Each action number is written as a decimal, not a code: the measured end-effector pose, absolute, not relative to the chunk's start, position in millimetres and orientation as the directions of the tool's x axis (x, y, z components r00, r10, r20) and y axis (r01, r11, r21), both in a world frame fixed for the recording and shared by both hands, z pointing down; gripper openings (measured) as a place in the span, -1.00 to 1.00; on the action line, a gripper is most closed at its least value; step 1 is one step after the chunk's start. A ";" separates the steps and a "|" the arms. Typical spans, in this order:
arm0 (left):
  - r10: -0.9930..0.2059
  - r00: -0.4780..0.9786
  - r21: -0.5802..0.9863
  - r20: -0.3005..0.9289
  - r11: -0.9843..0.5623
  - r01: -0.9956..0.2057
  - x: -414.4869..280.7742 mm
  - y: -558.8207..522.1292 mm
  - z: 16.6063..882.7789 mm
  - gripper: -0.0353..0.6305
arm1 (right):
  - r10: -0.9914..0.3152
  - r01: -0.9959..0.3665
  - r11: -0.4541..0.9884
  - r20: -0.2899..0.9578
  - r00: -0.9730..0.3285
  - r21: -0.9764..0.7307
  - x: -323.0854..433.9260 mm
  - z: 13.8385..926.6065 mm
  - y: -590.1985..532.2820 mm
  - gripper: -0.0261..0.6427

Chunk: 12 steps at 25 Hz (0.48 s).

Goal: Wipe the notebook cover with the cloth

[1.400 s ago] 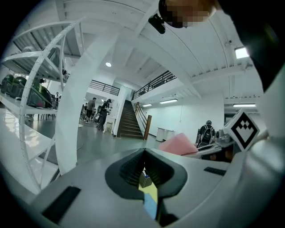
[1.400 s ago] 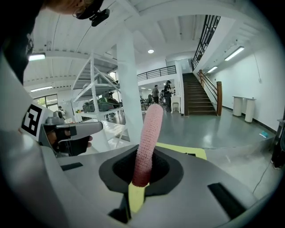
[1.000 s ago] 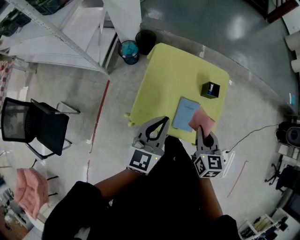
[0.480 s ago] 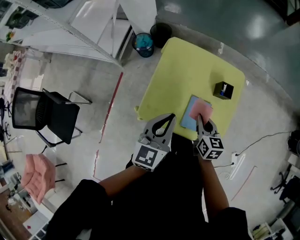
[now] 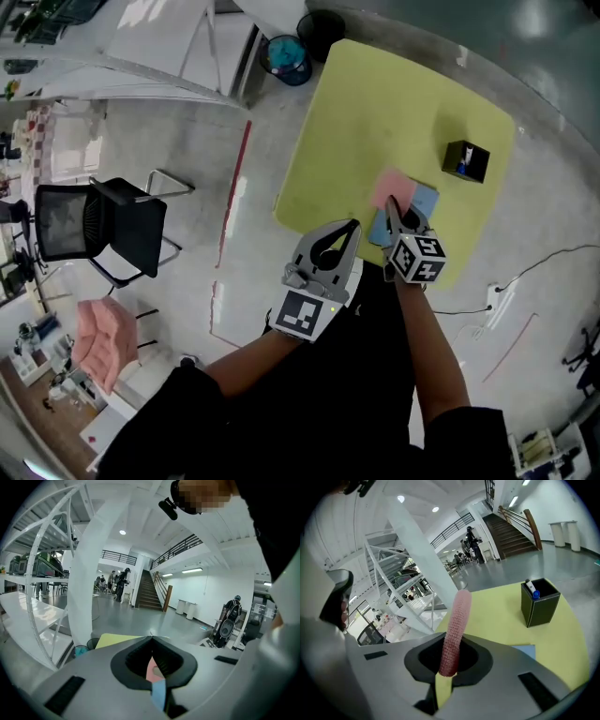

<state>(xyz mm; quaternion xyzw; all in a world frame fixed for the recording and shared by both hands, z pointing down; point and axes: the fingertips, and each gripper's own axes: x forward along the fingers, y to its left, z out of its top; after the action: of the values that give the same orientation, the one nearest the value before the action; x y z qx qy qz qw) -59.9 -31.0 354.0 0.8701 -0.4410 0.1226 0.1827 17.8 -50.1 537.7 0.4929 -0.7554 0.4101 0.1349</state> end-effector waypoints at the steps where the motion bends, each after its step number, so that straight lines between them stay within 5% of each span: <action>1: -0.720 0.576 0.214 0.388 -0.537 -0.816 -58.4 -30.9 361.7 -0.88 | -0.628 -0.851 0.170 0.611 -0.482 -0.497 18.6 547.0 -52.0 -0.81; 12: -0.717 0.528 0.254 0.455 -0.463 -0.849 -48.6 -45.9 413.7 -0.88 | -0.544 -0.817 0.124 0.650 -0.530 -0.563 24.9 634.2 -63.0 -0.81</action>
<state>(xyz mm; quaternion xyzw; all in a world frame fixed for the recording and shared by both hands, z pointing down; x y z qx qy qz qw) -48.6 -45.9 413.7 0.8433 -0.4644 0.1435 0.2295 24.9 -63.0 634.2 0.4627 -0.7357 0.4731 0.1442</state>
